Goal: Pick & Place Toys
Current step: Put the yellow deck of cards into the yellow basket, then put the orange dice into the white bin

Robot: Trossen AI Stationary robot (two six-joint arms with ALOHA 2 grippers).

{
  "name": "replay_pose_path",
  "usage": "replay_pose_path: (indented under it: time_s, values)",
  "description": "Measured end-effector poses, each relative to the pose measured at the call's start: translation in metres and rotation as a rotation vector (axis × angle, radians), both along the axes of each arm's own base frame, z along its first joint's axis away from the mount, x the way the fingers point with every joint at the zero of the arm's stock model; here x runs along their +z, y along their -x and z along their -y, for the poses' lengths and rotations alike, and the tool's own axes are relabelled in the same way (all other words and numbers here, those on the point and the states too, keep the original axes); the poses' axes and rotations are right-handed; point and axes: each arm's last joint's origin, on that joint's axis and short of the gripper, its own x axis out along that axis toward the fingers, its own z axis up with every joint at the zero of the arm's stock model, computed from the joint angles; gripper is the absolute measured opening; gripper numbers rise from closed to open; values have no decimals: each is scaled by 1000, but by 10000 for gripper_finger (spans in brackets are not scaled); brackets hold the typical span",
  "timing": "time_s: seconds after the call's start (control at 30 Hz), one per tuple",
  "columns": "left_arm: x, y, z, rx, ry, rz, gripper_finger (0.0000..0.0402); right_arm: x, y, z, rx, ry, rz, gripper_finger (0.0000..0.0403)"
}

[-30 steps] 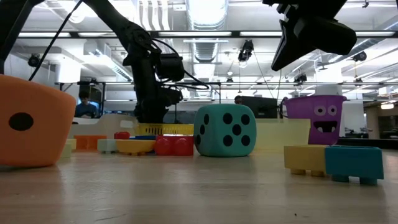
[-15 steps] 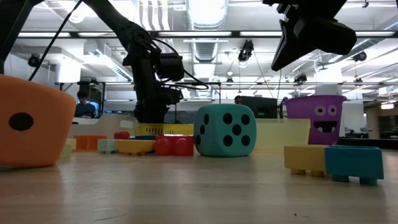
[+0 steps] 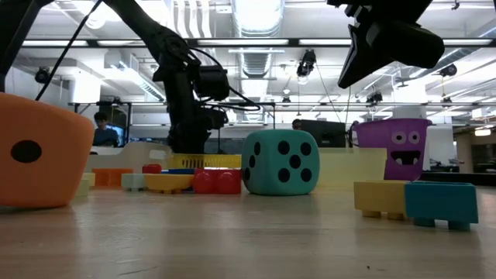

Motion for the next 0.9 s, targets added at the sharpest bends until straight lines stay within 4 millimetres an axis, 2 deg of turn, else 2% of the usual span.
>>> replay_pose_path:
  time_s: [0.17,0.53,0.8,0.9]
  values:
    - [0,0,0,14,-1,-1,377,0,0,0,0,-1,0,9]
    - [5,2,0,20,-7,5,375,0,0,0,0,-2,-1,9]
    - [37,4,1,24,-9,12,375,0,0,0,0,-3,0,9]
    - [51,6,7,10,-6,14,375,0,0,0,0,-3,0,9]
